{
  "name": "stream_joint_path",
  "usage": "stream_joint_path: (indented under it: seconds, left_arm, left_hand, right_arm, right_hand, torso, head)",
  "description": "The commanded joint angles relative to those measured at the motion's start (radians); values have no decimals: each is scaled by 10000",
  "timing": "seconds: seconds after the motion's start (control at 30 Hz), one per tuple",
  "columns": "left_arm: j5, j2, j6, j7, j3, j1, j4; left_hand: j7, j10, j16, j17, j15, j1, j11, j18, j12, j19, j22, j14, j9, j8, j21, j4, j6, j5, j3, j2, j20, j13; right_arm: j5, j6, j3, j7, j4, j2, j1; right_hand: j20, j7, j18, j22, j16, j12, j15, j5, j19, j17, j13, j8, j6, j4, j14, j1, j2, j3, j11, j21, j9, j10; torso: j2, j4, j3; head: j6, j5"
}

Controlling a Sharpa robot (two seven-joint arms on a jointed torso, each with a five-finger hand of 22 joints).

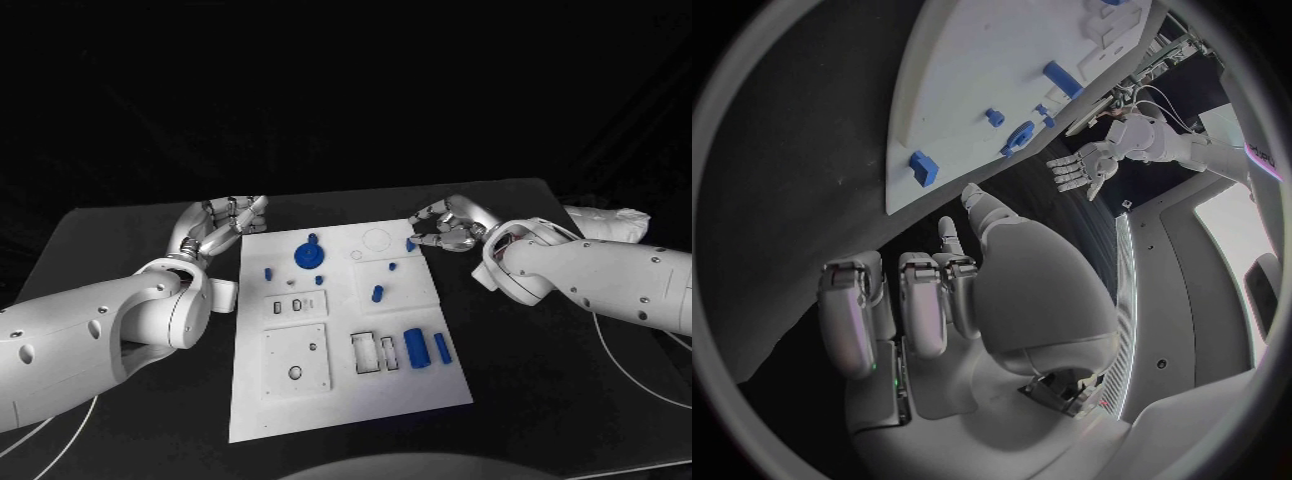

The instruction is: Assemble the parts on the task board

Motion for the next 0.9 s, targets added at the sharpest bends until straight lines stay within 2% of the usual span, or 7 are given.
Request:
stream_joint_path:
  seconds: [0.03,0.3,0.47,0.73,0.9]
  left_arm:
    - [1,12,186,154,7,1,22]
    - [1,-27,159,151,9,2,67]
    - [1,-53,144,146,9,3,83]
    - [1,-119,110,141,10,6,113]
    - [1,-120,112,143,10,7,110]
  left_hand:
    - [351,55,-38,6,-2,43,20,69,-46,-53,-9,-37,16,12,-28,-11,-72,53,-30,93,-7,-4]
    - [351,55,-38,6,-2,43,20,69,-46,-53,-9,-37,16,12,-28,-11,-72,53,-30,93,-7,-4]
    - [351,55,-38,6,-2,43,20,69,-46,-53,-9,-37,16,12,-28,-11,-72,53,-30,93,-7,-4]
    - [351,55,-38,6,-2,43,20,69,-46,-53,-9,-37,16,12,-28,-11,-72,53,-30,93,-7,-4]
    - [351,55,-38,6,-2,43,20,69,-46,-53,-9,-37,16,12,-28,-11,-72,53,-30,93,-7,-4]
  right_arm:
    - [-470,312,4,-395,-175,118,-41]
    - [-755,807,4,-747,-330,227,-75]
    - [-854,916,4,-863,-349,239,-85]
    - [-941,1017,4,-961,-344,273,-89]
    - [-1001,1078,4,-1049,-353,318,-89]
  right_hand:
    - [-66,-40,-141,2629,41,39,-108,-77,1046,2628,2630,-24,-109,-83,1046,171,-3,10,-71,45,-35,1066]
    - [-107,-135,-141,2629,41,39,-149,-160,1046,2628,2630,-8,-149,-204,1046,413,24,29,-106,45,-107,1066]
    - [-126,-155,-141,2629,41,39,-167,-161,1046,2628,2630,24,-77,-256,1046,521,41,38,-122,45,-127,1066]
    - [-152,-166,-141,2629,41,39,-192,-67,1046,2628,2630,64,60,-314,1046,643,55,44,-144,45,-153,1066]
    - [-168,-155,-141,2629,41,39,-207,-38,1046,2628,2630,97,188,-330,1046,691,73,43,-158,45,-164,1066]
  torso:
    - [1,28,-19]
    - [2,12,-12]
    - [1,-7,1]
    - [4,1,12]
    - [0,9,2]
  head:
    - [-12,-15]
    - [-24,55]
    - [-25,78]
    - [-56,98]
    - [-77,105]
